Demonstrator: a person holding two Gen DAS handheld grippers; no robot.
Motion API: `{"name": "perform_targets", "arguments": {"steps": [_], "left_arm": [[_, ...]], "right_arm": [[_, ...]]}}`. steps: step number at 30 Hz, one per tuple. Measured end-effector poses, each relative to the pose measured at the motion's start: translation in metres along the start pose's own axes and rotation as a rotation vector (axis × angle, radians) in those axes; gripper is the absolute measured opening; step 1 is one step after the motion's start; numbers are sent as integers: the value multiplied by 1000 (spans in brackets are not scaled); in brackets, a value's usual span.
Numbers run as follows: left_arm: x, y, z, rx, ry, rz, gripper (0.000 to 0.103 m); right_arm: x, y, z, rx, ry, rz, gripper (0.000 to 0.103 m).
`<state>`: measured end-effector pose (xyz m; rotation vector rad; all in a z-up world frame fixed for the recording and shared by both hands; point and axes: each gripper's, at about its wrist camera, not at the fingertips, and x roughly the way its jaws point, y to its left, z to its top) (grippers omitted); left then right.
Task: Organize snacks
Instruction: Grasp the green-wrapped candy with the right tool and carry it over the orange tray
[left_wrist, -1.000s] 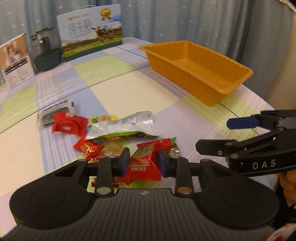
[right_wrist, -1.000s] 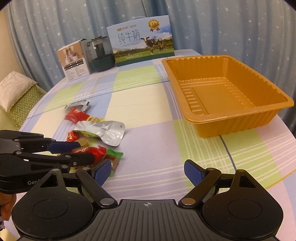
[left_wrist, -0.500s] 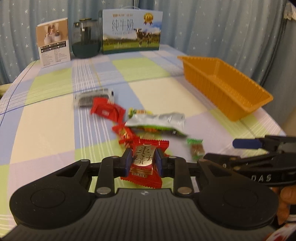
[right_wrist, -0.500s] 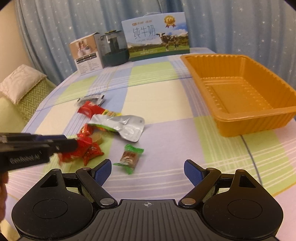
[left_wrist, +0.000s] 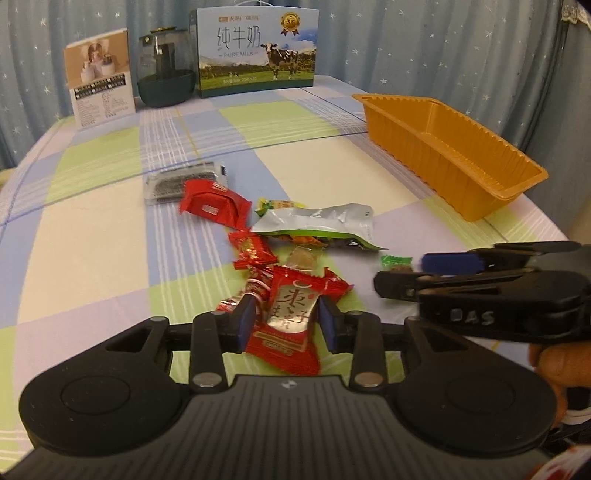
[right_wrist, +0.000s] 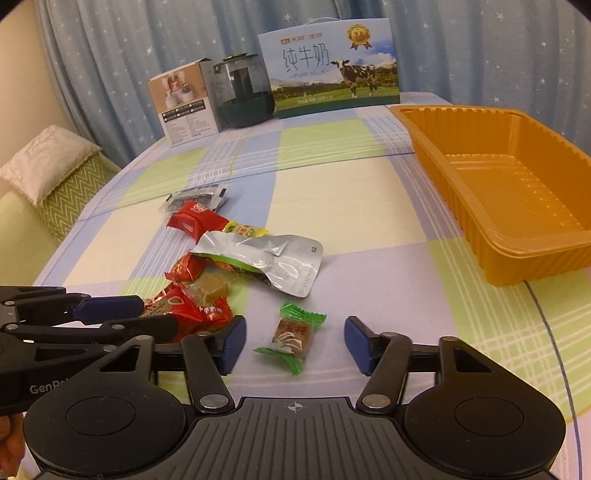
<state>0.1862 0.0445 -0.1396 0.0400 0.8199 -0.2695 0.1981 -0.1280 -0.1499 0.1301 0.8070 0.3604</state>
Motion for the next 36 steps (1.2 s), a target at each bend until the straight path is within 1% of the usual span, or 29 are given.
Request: {"name": "perform_targets", "arguments": {"steps": [3,4,6,7,8,9,10,15,19,22,26,28,30,33,36], "left_arm": [[3,-6,-1,35,16,0,33],[5,-7,-2,48,24,4,33],[8,-10,-4,64,42,7,28],[9,-11,-5,67,48,6,28],[8,-11,-6,68,52,7,27],[8,-11,-6,65,53,8,26],[7,-11,-6,61,52,8,26],[-1,-13,-3,26,22,-1,24],[-8,-14,1,-6,-12,12,23],[-14,-18,8,-22,-35,32,23],[-23,-29,23,-60,-70,44,23],[-27,-37,33,-87,-87,33,23],[-30,-48,44,-92,-105,26,23],[-33,-68,61,-90,-132,-3,23],[-33,-90,80,-82,-162,-37,23]], "right_arm": [[0,2,-1,-16,-1,-3,51],[1,4,-1,-29,0,-7,48],[1,6,-2,-59,-2,-23,42],[1,7,-3,-76,-1,-32,38],[2,8,-4,-94,-1,-43,29],[2,9,-4,-107,0,-49,27],[2,9,-4,-111,0,-52,20],[-5,7,-5,-98,-17,-49,20],[-16,6,-3,-101,-55,-62,20],[-29,1,2,-80,-88,-61,20],[-52,-12,17,-23,-151,-57,20],[-64,-22,28,20,-174,-44,20],[-76,-33,40,38,-192,-41,20],[-94,-53,58,54,-218,-61,20],[-111,-79,72,57,-244,-107,20]]}}
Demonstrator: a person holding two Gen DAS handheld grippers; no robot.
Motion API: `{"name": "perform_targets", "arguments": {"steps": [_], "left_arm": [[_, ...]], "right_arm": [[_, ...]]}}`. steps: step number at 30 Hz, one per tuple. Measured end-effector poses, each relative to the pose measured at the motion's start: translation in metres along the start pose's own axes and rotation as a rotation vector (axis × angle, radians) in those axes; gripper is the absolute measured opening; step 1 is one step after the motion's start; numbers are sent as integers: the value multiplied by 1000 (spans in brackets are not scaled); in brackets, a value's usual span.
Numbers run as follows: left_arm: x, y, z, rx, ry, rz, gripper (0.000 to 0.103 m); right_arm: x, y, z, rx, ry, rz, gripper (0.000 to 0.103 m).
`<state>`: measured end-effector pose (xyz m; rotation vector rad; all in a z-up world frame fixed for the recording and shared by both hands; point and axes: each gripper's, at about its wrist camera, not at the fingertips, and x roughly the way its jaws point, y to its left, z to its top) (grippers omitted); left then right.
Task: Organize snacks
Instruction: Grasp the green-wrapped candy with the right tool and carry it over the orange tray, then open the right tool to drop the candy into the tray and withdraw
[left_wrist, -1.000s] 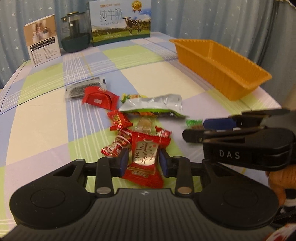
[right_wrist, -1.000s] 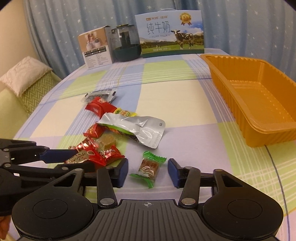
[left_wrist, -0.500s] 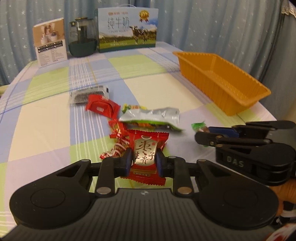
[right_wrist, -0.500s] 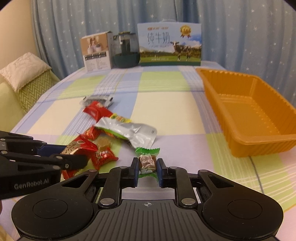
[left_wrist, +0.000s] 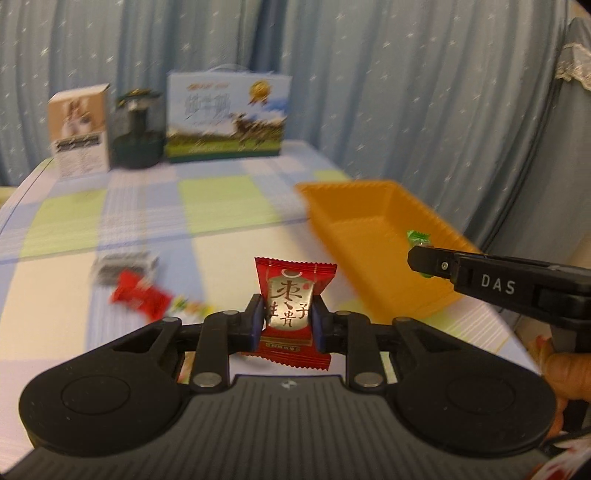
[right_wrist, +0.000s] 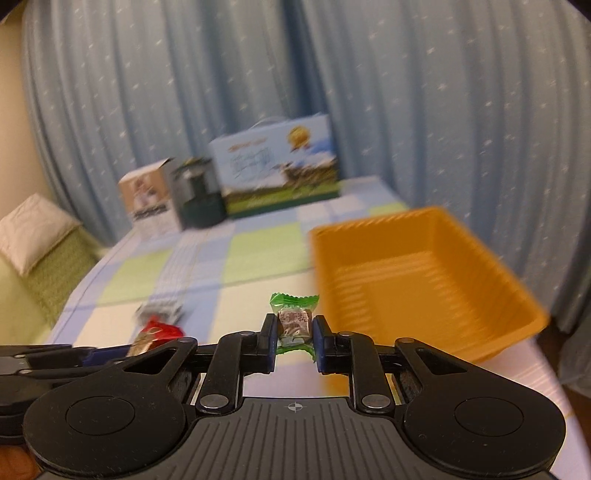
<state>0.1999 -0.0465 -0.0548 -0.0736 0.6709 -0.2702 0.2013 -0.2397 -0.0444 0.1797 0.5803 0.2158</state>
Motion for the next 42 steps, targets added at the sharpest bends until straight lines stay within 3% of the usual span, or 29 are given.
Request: {"name": "perform_targets", "arguments": {"steps": [9,18,31,36,37,38,40,42], "left_arm": [[39,-68,36,39,-23,-114,23],[88,-102,35,120,14,-128,28],[69,-62,23,66,-1,-67,34],[55,-50,22,33,-15,-63,37],[52,-48,21,29,-16,-60,38],[49,-46,20,26,-17,-58,41],[43,-41,17,21,-19,-53,41],[36,-36,14,13,-22,-42,41]], "right_arm": [[3,-85,18,53,25,-111,20],[15,-126,16,114,51,-122,20],[26,-125,16,147,54,-79,20],[28,-127,17,192,39,-15,21],[28,-127,17,200,38,-13,23],[27,-127,17,205,37,-15,35],[22,-126,18,217,22,-23,46],[16,-124,18,227,18,-29,46]]}}
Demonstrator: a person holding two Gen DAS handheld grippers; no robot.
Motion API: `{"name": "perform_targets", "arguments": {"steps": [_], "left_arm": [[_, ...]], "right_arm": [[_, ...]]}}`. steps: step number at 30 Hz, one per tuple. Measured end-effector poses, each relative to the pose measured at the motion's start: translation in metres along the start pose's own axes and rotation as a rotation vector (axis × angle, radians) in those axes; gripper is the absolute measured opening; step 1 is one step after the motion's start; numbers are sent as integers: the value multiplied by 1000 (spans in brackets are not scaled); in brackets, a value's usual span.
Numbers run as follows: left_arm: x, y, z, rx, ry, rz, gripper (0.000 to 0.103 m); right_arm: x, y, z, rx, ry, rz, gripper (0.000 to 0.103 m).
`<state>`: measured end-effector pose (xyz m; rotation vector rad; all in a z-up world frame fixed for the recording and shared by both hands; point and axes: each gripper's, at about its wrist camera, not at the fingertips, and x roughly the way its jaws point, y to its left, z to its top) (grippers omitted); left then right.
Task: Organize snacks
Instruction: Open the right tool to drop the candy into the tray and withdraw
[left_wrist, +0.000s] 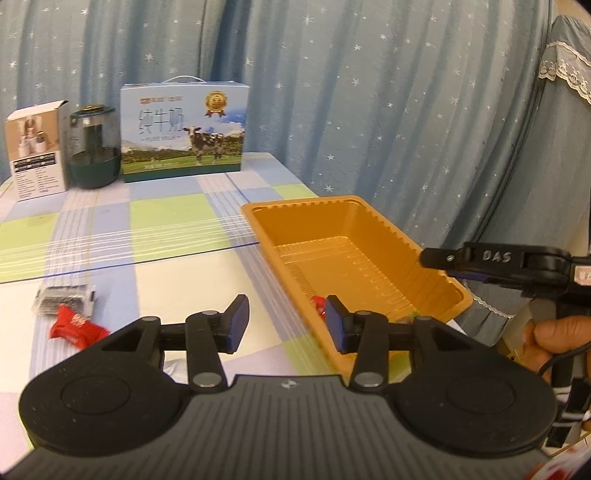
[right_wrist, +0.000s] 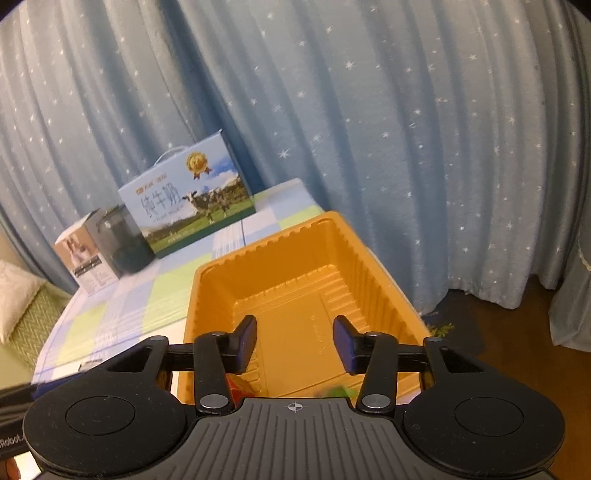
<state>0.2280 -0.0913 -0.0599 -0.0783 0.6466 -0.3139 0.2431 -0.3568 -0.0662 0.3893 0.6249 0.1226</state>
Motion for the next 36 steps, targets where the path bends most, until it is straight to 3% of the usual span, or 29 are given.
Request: {"name": "perform_targets", "arguments": {"steps": [9,18,24,27,36], "left_arm": [[-43,27,-12,-36,-20,67,44],[-95,64,-33,-64,-40,168,44],[-119,94,-57,-97,-23,220,45],[-125,107,-70,-109,-9,239,45],[-118,137,-97,-123,38,258,45]], "right_arm": [[-37,35,-9,4,-35,60,46],[-53,103,-54,-69,-11,136,47],[-40,133,-89,-113,44,148,47],[-37,147,-99,-176,27,137,47],[-7,169,-135,-246,91,176,47]]}}
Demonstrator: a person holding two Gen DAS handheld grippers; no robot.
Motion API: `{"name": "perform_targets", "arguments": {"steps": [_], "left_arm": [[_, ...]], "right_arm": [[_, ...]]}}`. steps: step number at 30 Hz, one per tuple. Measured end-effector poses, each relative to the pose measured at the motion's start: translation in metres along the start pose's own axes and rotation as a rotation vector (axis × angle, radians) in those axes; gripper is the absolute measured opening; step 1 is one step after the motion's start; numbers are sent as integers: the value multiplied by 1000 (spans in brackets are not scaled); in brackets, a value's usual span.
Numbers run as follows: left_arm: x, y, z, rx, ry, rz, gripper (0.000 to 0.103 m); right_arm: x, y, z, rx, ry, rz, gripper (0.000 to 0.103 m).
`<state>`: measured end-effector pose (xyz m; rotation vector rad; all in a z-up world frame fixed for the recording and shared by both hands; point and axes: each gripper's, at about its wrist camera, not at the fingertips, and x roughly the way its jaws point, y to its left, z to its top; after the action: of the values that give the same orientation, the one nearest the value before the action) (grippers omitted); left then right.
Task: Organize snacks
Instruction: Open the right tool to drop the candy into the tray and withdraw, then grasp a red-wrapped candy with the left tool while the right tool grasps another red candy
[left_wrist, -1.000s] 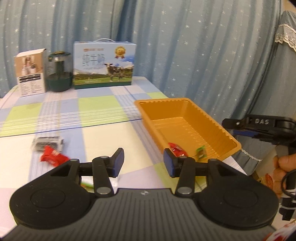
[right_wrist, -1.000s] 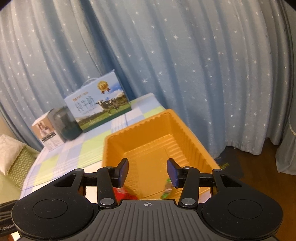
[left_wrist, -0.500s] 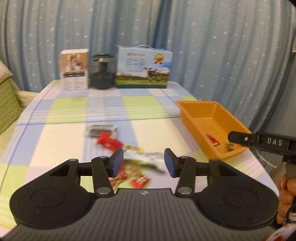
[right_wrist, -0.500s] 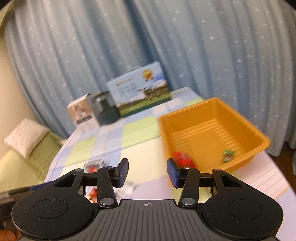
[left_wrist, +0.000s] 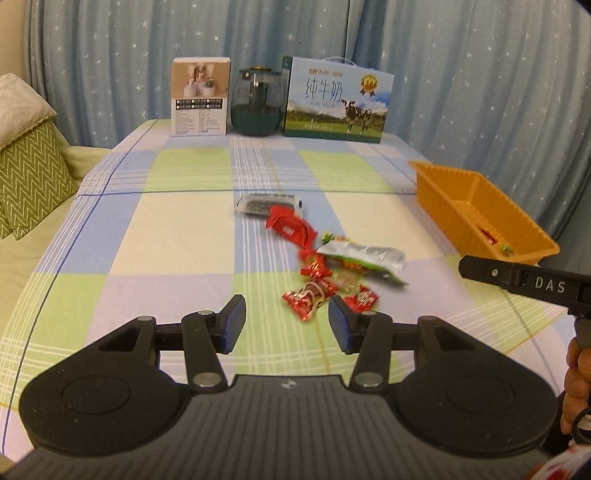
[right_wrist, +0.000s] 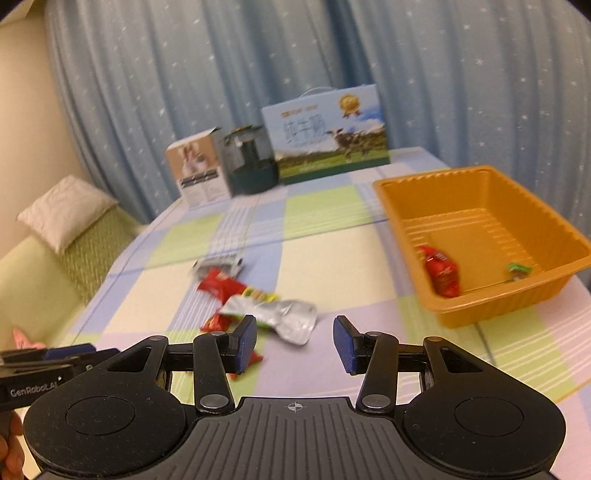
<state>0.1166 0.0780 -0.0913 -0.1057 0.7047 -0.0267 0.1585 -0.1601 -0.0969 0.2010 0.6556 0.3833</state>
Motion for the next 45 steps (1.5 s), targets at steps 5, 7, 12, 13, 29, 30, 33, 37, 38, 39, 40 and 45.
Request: {"name": "perform_targets", "arguments": {"steps": [5,7,12,13,29,30,33,37,38,39,40,45], "left_arm": [[19,5,-4,45,18,-21,45],[29,6,-4,71,20,-38,45],[59,3,-2,158,40,-67,45],[65,1,-1,178,45,-73,45],[111,-13,8,291,134,-128,18],[108,-10,8,280,139,-115,18],[94,1,6,229,135,-68,18],[83,21,-2,157,144,-37,18],[82,25,-4,143,149,-33,18],[82,28,-6,131,152,-32,18],[81,31,-7,118,145,-41,18],[79,34,-9,107,126,-47,20]], "right_arm": [[17,-2,-12,0,52,2,46],[22,-3,-15,5,69,8,47],[31,-6,-21,4,102,0,46],[34,-8,-22,9,110,-5,46],[54,-3,-24,-4,138,13,46],[55,0,-24,-9,138,20,46],[61,12,-24,-24,140,51,46],[76,28,-25,-27,146,94,46],[80,31,-26,-23,150,104,46],[84,35,-26,-20,154,111,46],[89,38,-26,-18,158,111,46],[105,51,-24,-48,144,62,46]]}}
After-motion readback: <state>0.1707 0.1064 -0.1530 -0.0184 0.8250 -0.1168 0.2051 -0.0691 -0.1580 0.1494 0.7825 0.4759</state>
